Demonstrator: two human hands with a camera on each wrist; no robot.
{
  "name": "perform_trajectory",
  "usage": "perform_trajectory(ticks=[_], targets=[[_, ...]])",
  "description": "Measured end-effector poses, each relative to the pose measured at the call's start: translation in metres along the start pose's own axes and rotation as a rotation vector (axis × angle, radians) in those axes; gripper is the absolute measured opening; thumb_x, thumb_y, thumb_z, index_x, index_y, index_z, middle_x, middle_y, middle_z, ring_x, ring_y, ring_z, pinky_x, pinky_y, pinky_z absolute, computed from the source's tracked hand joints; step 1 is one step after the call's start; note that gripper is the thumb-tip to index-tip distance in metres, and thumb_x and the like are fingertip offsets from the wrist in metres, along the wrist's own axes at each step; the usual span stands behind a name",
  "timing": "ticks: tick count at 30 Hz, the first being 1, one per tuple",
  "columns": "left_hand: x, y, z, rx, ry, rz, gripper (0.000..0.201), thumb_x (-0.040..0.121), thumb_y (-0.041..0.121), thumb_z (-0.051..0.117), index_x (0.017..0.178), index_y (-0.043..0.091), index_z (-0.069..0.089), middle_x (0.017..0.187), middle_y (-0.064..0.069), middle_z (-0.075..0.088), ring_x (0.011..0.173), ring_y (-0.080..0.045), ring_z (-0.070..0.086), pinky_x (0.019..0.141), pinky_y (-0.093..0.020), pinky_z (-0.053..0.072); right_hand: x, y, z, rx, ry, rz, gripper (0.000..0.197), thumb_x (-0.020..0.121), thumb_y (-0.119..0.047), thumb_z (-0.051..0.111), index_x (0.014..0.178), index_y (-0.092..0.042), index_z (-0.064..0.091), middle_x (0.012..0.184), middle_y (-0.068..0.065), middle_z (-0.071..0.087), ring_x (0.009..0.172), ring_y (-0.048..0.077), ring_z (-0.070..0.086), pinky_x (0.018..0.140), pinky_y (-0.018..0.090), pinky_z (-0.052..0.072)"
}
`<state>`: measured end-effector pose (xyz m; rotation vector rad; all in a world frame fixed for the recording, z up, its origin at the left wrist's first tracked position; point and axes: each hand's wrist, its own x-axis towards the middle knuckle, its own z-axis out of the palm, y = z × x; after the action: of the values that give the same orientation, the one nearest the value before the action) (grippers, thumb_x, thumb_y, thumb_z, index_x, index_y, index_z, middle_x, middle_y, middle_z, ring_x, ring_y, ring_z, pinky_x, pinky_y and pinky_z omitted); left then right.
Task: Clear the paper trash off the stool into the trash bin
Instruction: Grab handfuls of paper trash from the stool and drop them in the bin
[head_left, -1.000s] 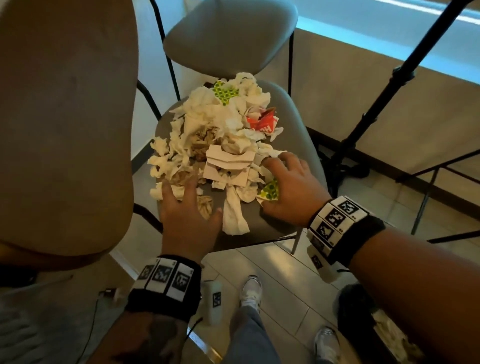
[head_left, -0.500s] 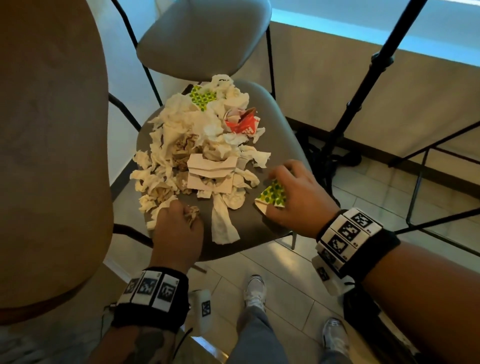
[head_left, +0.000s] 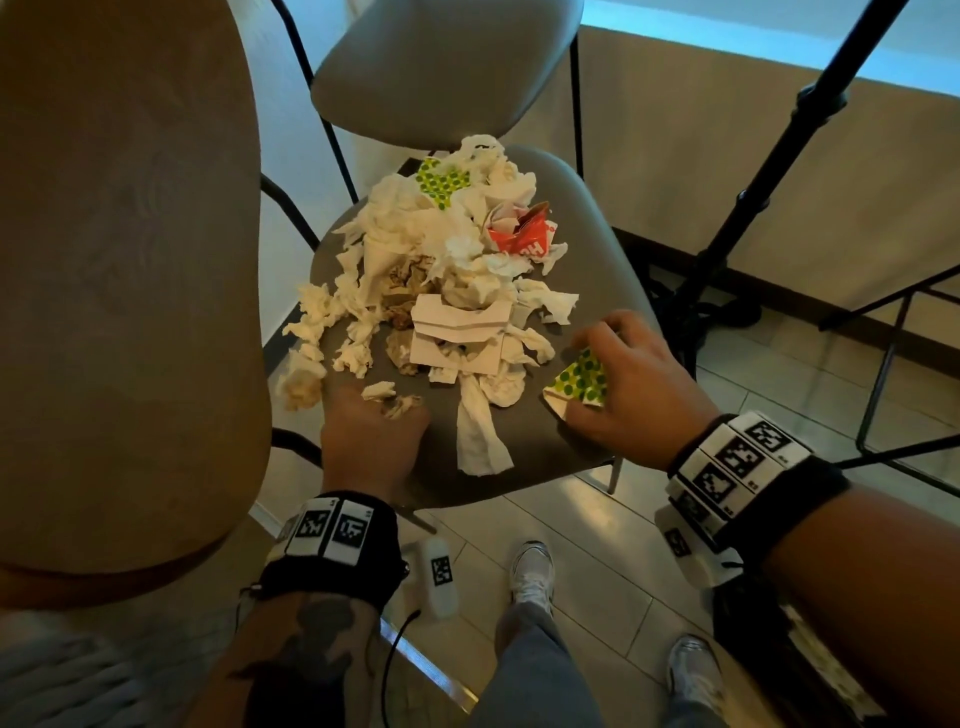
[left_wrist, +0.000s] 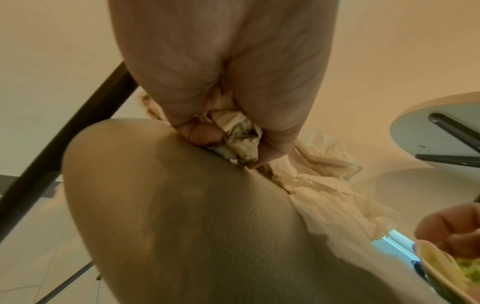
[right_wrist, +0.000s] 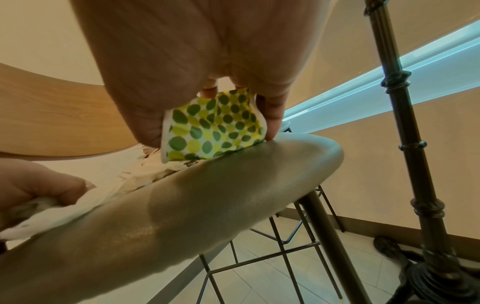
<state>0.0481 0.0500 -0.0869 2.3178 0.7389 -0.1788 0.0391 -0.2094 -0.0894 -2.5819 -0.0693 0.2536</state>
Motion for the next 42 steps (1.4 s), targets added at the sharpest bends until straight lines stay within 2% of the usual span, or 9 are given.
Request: perform_trajectory(ticks=[3, 6, 10, 19, 22, 25, 33, 38, 42], targets=[[0.001, 0.002, -0.001, 0.074, -0.013, -0.017, 0.063, 0.082, 0.036, 0.075, 0.137, 0.012, 0.055, 0.125, -0.009, 0.06, 0.113, -0.028, 0.057, 0.081, -0.032, 0.041, -0.001, 0.001, 0.001, 0.004, 0.008, 0.003, 0.065, 0.078, -0.041, 0.078, 0.133, -0.029, 0.046, 0.145, 0.004, 0.033, 0.132, 0.027, 0.036, 0.1, 0.037, 0.042], [-0.003, 0.003, -0.004, 0.071, -0.019, 0.03, 0.035, 0.084, 0.034, 0.072, 0.113, 0.017, 0.063, 0.102, -0.002, 0.061, 0.086, -0.017, 0.057, 0.062, -0.025, 0.04, -0.002, 0.002, 0.002, 0.022, 0.019, 0.012, 0.064, 0.078, -0.041, 0.079, 0.132, -0.029, 0.047, 0.145, 0.004, 0.034, 0.132, 0.027, 0.037, 0.101, 0.039, 0.043], [-0.028, 0.0, -0.005, -0.051, -0.048, 0.24, 0.01, 0.088, 0.023, 0.073, 0.089, 0.018, 0.064, 0.077, 0.002, 0.064, 0.07, -0.011, 0.061, 0.053, -0.026, 0.046, -0.008, 0.005, -0.001, 0.106, 0.037, 0.037, 0.061, 0.077, -0.042, 0.079, 0.128, -0.03, 0.048, 0.143, 0.002, 0.034, 0.13, 0.025, 0.039, 0.099, 0.043, 0.05], [-0.087, 0.022, 0.016, -0.222, -0.137, 0.665, 0.022, 0.087, 0.021, 0.069, 0.072, 0.015, 0.053, 0.062, -0.003, 0.054, 0.057, -0.023, 0.054, 0.053, -0.045, 0.051, -0.061, 0.037, -0.02, 0.238, 0.155, 0.096, 0.062, 0.073, -0.044, 0.079, 0.125, -0.029, 0.048, 0.134, -0.007, 0.034, 0.115, 0.011, 0.04, 0.085, 0.021, 0.043], [-0.107, 0.034, 0.039, -0.222, -0.24, 0.758, 0.025, 0.081, 0.028, 0.067, 0.067, 0.017, 0.049, 0.059, -0.001, 0.046, 0.056, -0.022, 0.045, 0.049, -0.039, 0.042, -0.092, 0.065, -0.026, 0.261, 0.185, 0.181, 0.061, 0.073, -0.04, 0.081, 0.125, -0.03, 0.049, 0.126, -0.013, 0.033, 0.113, 0.009, 0.041, 0.08, 0.012, 0.036], [-0.13, 0.048, 0.065, -0.192, -0.357, 0.813, 0.024, 0.076, 0.033, 0.066, 0.065, 0.027, 0.046, 0.061, 0.007, 0.044, 0.058, -0.016, 0.043, 0.054, -0.033, 0.039, -0.131, 0.103, -0.031, 0.293, 0.21, 0.298, 0.06, 0.073, -0.038, 0.083, 0.124, -0.03, 0.051, 0.128, -0.008, 0.038, 0.113, 0.011, 0.044, 0.081, 0.018, 0.041], [-0.2, 0.078, 0.18, -0.072, -0.731, 0.857, 0.029, 0.082, 0.019, 0.073, 0.066, 0.019, 0.049, 0.056, 0.009, 0.047, 0.053, -0.007, 0.045, 0.05, -0.022, 0.039, -0.264, 0.219, -0.026, 0.411, 0.325, 0.638, 0.052, 0.068, -0.043, 0.082, 0.11, -0.029, 0.055, 0.113, -0.005, 0.05, 0.1, 0.012, 0.051, 0.078, 0.015, 0.038], [-0.253, 0.075, 0.291, 0.067, -0.907, 0.864, 0.03, 0.084, 0.029, 0.077, 0.07, 0.025, 0.052, 0.063, 0.004, 0.054, 0.059, -0.014, 0.054, 0.059, -0.031, 0.048, -0.344, 0.298, 0.012, 0.521, 0.388, 0.895, 0.051, 0.068, -0.056, 0.082, 0.106, -0.039, 0.054, 0.116, -0.003, 0.056, 0.1, 0.015, 0.058, 0.087, 0.032, 0.05], [-0.295, 0.057, 0.381, 0.176, -1.041, 0.86, 0.028, 0.084, 0.043, 0.078, 0.076, 0.031, 0.054, 0.07, -0.005, 0.064, 0.068, -0.026, 0.063, 0.063, -0.043, 0.056, -0.39, 0.358, 0.056, 0.617, 0.393, 1.089, 0.045, 0.071, -0.047, 0.08, 0.107, -0.036, 0.055, 0.114, 0.002, 0.056, 0.098, 0.022, 0.059, 0.08, 0.032, 0.046]])
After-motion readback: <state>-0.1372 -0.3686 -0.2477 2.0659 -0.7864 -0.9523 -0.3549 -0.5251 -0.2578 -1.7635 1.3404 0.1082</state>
